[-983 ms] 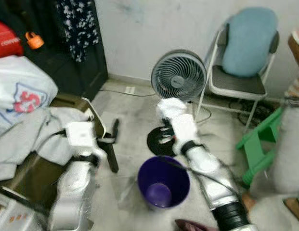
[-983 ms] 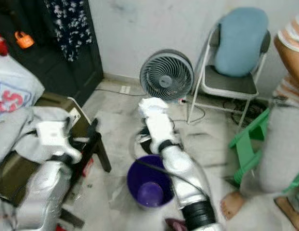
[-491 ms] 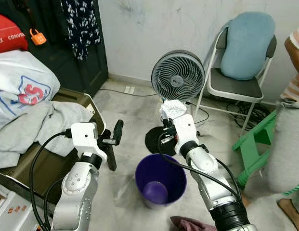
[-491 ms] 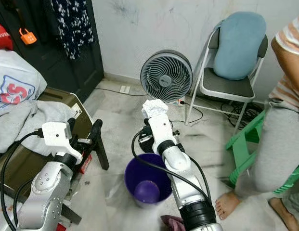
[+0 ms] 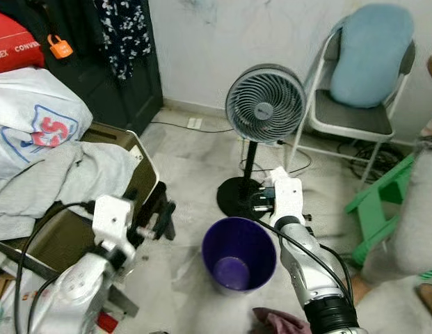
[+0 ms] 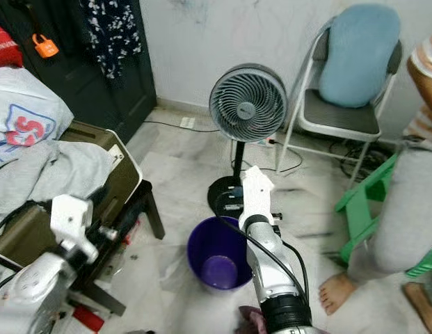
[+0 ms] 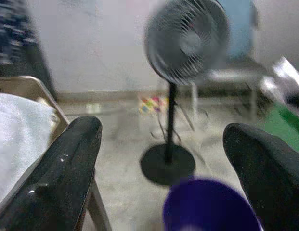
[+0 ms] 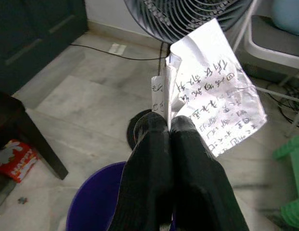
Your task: Clean up the room
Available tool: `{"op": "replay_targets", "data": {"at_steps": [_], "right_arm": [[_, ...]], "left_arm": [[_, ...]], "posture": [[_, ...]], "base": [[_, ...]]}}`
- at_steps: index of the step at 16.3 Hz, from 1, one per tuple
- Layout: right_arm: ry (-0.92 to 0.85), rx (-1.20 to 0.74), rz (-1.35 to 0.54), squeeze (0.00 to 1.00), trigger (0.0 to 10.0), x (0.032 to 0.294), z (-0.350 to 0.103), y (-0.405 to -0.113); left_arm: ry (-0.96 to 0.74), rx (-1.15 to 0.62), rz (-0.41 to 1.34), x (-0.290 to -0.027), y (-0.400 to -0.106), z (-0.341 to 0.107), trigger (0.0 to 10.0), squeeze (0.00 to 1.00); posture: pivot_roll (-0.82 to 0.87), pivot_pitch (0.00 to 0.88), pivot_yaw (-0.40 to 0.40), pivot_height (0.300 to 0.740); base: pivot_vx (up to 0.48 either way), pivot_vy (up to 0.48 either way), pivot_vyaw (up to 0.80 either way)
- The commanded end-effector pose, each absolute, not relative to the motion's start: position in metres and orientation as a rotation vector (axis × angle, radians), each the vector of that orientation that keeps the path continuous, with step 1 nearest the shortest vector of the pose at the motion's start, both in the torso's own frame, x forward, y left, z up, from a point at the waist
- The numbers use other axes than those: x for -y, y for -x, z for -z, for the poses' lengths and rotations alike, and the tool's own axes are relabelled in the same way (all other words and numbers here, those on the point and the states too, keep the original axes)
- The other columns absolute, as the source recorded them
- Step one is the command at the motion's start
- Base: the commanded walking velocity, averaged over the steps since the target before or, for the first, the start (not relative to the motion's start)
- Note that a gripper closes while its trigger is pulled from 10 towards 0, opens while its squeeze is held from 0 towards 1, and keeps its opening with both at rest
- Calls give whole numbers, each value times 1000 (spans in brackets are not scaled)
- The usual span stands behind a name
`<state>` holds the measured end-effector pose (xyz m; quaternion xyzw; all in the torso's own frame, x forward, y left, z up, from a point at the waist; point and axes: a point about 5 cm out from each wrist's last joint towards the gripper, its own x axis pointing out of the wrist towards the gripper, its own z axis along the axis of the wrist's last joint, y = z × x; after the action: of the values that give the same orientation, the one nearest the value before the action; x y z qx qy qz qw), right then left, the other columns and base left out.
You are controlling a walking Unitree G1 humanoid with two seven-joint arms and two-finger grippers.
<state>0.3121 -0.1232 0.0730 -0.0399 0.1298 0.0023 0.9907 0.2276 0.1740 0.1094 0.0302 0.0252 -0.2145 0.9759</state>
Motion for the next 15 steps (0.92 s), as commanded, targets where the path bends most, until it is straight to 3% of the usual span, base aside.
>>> {"op": "replay_targets", "data": {"at_steps": [1,6,12,15], "right_arm": [[85,-271,36,0,10000,127,-74,-315],[74,-317,99,0,10000,137,-65,-318],[84,-337,70,0,10000,109,-61,-332],[86,-350,80,0,10000,112,-60,-339]], "left_arm": [[-103,-63,488,-178,-223,-109,10000,0],[-131,-77,505,-186,-217,-115,10000,0],[-136,-108,532,-187,-193,-125,10000,0],[-140,-154,525,-193,-176,-129,10000,0]], "posture": [[23,126,25,740],[57,163,53,740],[141,245,77,740],[163,287,97,740]], "base": [[0,0,0],[0,0,0],[0,0,0],[0,0,0]]}}
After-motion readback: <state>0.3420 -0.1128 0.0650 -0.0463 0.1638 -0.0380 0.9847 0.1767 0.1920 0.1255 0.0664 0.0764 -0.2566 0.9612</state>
